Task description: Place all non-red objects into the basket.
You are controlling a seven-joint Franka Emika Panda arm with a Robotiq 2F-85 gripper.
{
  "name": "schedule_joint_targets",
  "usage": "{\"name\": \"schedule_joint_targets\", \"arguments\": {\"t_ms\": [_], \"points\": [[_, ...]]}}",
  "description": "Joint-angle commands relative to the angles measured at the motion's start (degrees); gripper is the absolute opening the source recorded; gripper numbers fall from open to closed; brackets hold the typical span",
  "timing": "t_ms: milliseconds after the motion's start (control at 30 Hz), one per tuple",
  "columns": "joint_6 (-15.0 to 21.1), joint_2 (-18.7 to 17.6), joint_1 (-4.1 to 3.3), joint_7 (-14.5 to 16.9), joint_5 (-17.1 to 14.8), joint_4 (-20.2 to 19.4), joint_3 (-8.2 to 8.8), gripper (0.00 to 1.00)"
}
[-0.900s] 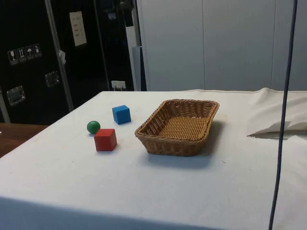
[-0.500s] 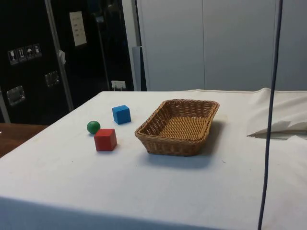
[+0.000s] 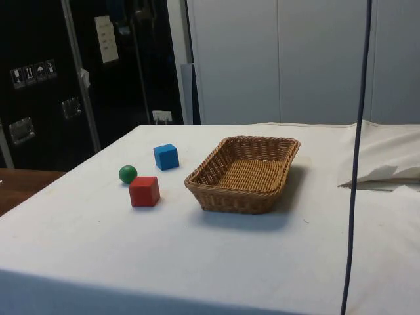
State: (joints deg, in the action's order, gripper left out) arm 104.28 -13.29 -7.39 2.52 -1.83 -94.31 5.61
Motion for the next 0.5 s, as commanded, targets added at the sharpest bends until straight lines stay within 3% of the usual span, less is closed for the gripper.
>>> {"name": "schedule_joint_targets", "arguments": {"t_ms": [0, 467], "points": [[0.0, -0.23, -0.06, 0.0, 0.0, 0.29, -0.06, 1.0], [-0.11, -1.49, -0.06, 0.17, 0.0, 1.72, -0.06, 1.0]]}}
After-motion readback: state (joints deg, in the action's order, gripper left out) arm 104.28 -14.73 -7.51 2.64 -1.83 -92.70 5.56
